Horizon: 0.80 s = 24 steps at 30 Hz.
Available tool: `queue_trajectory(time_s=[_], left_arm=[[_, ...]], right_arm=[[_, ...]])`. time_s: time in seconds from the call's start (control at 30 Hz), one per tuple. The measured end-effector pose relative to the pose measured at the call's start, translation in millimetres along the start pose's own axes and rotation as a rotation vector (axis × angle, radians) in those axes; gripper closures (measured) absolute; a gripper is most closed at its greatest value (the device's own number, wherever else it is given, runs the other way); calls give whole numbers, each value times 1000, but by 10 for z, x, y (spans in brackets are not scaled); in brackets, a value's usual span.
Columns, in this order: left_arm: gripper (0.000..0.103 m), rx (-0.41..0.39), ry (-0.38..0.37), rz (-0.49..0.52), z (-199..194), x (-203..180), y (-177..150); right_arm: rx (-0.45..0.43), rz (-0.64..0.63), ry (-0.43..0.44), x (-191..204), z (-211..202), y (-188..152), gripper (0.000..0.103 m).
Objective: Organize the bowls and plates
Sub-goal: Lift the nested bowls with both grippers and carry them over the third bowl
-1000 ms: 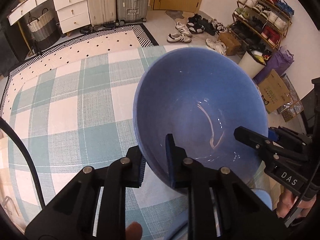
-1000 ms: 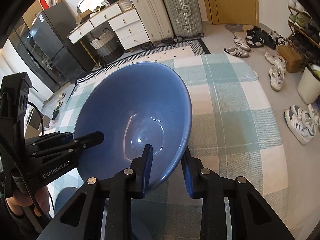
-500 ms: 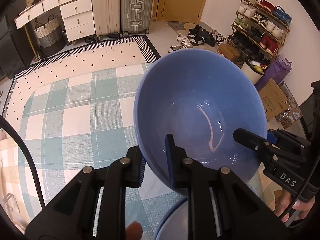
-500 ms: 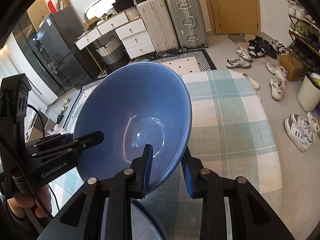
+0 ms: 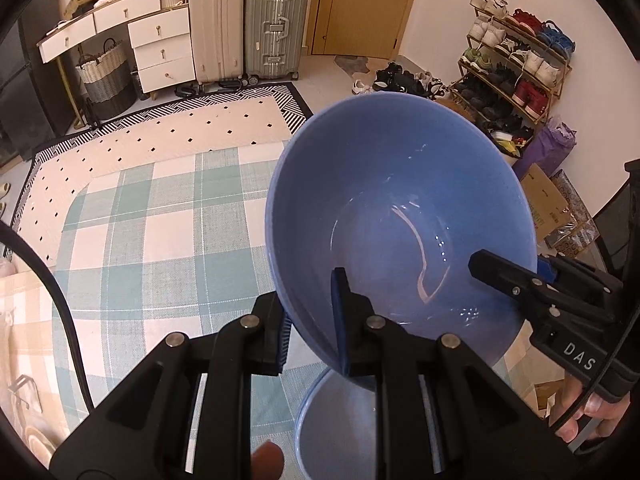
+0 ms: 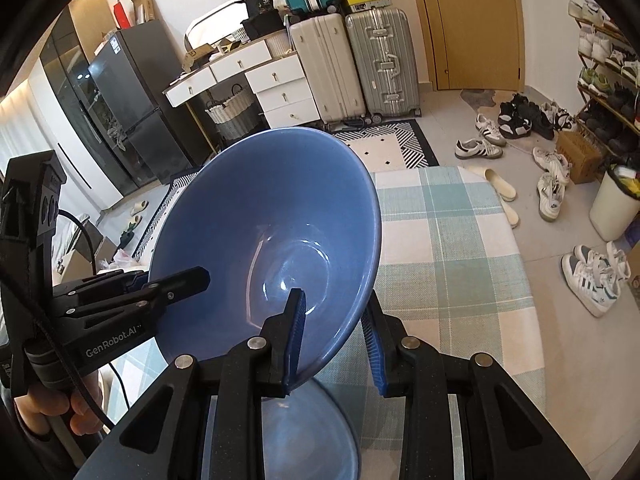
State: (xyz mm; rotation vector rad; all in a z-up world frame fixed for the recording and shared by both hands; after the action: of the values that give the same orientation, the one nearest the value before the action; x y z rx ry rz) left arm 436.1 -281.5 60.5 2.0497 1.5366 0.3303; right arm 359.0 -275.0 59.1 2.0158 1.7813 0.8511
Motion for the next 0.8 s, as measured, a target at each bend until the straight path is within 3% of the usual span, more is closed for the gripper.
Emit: queue_trajectory(time_s=[0.53,0.8], left_arm=[[88,-15,-5,-3,-560,-228,-340],[88,-14,-3,-2,-703,-264,-539]], right_arm=[[-14,-9,-4,121,-299,-138,75],[-11,-18,-8,243,-442,-360,75]])
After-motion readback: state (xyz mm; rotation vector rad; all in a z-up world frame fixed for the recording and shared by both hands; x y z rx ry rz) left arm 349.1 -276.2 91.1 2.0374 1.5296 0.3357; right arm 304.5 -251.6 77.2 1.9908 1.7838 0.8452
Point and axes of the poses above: each gripper's, at about its wrist camera, not at the fingertips, and z roughly the way its jaws point, x to its left, y to its top, the point moved 7 cm from there along z, roughly the way its jaws point, and after that the axes turned 1 degree about -z, right-handed, at the moved point
